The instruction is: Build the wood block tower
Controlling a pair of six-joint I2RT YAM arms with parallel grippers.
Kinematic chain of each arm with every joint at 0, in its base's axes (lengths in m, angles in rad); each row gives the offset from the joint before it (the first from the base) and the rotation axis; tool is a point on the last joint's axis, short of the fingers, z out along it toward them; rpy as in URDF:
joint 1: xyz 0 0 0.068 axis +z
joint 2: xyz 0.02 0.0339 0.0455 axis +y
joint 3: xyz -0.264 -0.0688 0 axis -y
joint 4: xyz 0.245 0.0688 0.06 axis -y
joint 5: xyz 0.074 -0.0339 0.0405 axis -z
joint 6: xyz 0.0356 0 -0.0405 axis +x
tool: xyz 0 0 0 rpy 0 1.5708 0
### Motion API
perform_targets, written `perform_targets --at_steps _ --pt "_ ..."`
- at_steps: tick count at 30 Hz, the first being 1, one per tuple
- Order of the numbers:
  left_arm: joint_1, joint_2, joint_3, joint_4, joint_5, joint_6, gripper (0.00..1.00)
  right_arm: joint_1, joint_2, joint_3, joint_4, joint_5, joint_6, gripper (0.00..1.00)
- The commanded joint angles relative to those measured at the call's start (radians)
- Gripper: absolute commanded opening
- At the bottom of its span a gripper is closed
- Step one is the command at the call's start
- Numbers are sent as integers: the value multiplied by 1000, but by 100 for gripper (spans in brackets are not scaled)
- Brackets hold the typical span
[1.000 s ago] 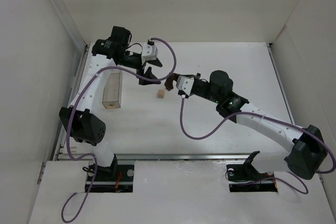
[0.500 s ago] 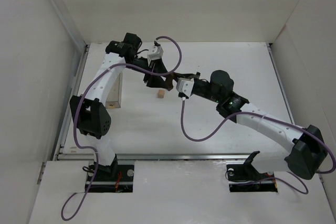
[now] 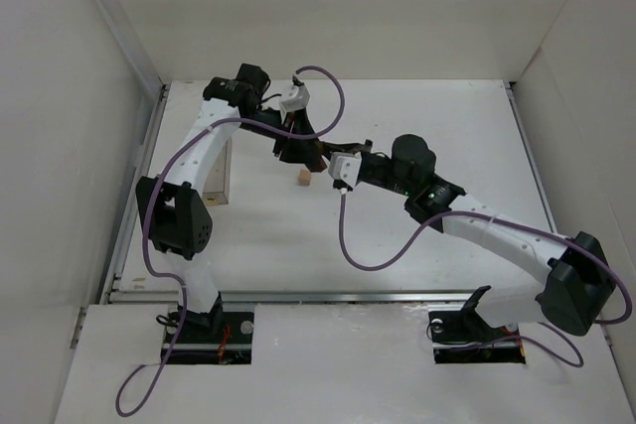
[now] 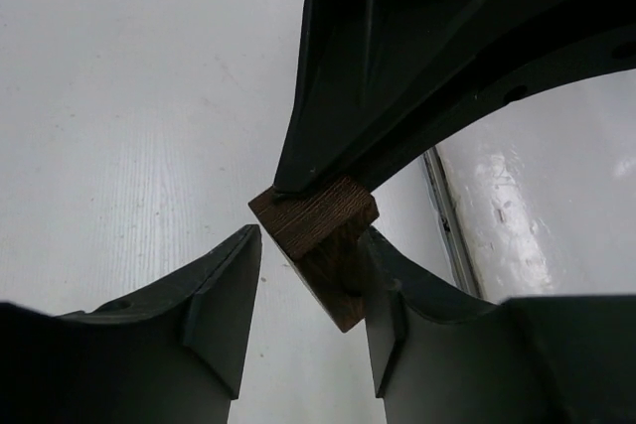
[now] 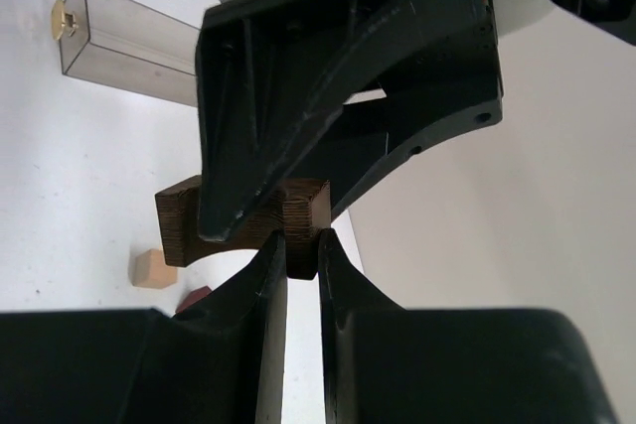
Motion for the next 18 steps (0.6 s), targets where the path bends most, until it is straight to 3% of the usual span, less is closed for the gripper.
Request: perform_targets --at_steps 1,4,5,7,9,13,14,15,17,18 --pt "-2 -8 35 3 66 13 38 16 -7 42 74 -47 8 0" --pt "-2 -8 35 3 66 13 26 16 -7 42 83 -47 8 0" --pt "-2 -8 35 3 66 4 15 16 -7 42 84 -47 8 0" --pt "-2 -8 35 3 57 4 5 16 -7 42 84 -47 8 0" --pt "-2 -8 35 3 43 4 0 16 2 42 93 -47 8 0" --pt "-2 -8 26 3 -20 22 0 16 3 42 102 -35 43 0" --pt "-2 -8 26 3 -41 22 0 16 3 42 113 -23 76 6" --pt "-2 -8 26 28 -53 6 0 16 12 42 129 0 102 23" --pt "-2 -8 16 84 -110 -53 0 16 12 51 130 66 199 34" --pt "-2 -22 6 133 -142 -171 0 16 12 60 142 100 245 50"
